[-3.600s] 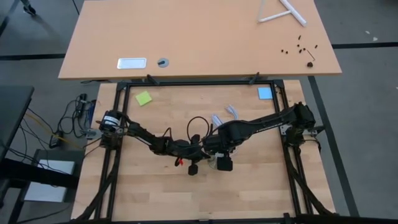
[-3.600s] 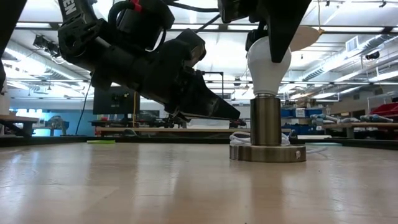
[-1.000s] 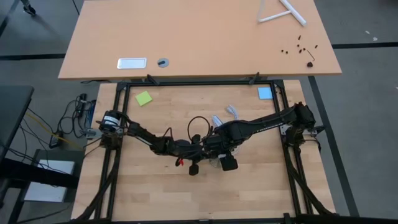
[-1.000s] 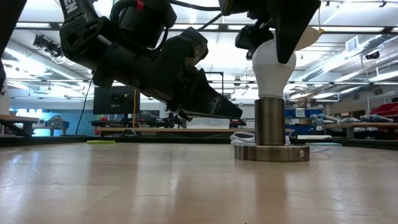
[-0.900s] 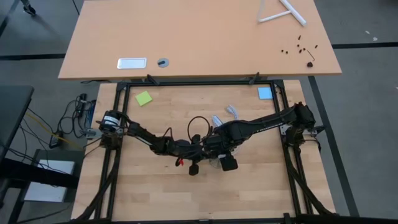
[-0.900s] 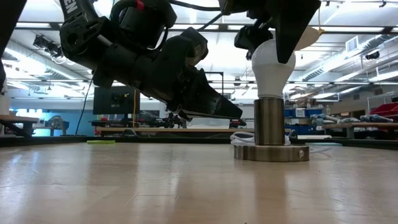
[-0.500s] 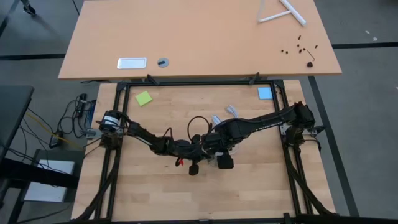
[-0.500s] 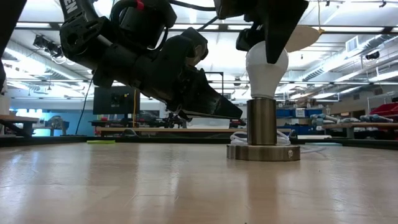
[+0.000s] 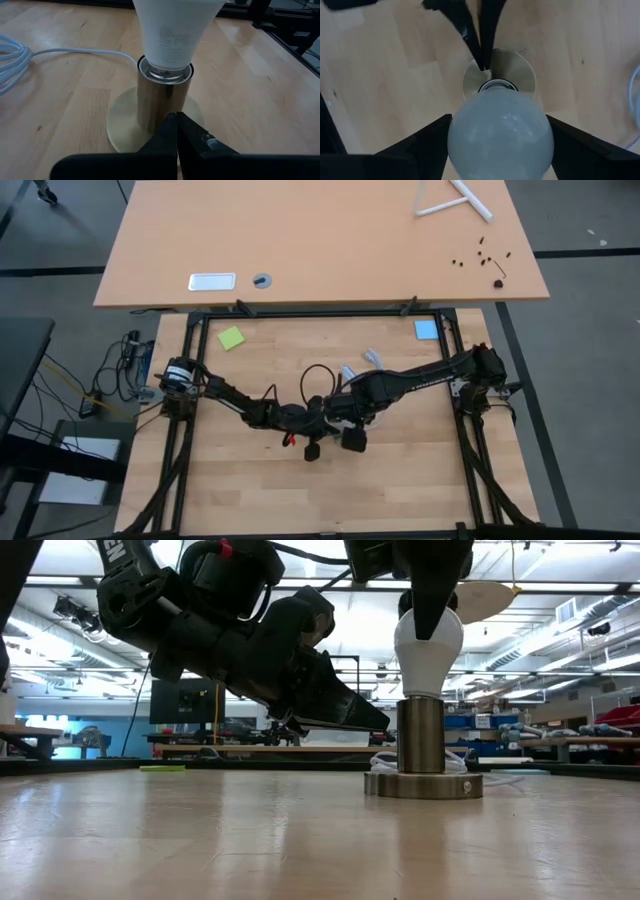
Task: Screw lightbulb
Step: Insert the lightbulb into the lamp
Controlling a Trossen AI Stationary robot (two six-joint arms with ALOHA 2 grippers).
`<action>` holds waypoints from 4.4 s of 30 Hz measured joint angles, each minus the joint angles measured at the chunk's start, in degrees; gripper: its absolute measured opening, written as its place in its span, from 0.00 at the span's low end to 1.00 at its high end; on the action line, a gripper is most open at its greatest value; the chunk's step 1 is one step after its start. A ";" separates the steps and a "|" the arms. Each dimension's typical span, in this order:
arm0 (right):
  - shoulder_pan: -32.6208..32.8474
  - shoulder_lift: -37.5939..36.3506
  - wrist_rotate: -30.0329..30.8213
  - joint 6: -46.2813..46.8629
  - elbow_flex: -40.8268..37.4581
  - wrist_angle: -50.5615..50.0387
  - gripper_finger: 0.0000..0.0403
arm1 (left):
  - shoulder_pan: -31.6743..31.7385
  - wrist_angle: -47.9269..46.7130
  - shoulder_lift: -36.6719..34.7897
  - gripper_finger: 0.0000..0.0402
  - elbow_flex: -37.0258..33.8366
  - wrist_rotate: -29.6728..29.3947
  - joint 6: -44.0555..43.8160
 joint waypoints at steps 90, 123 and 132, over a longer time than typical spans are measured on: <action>11.80 0.00 22.95 -38.83 4.21 -9.25 0.81 | -0.11 -1.97 0.07 0.00 -0.02 -0.59 1.21; 11.11 0.00 24.51 -25.42 4.21 -9.78 0.87 | -0.12 -2.25 0.07 0.00 -0.04 -0.59 1.16; 8.98 0.00 17.55 -32.86 4.21 -8.27 0.86 | -0.13 -2.23 0.07 0.00 -0.04 0.57 1.14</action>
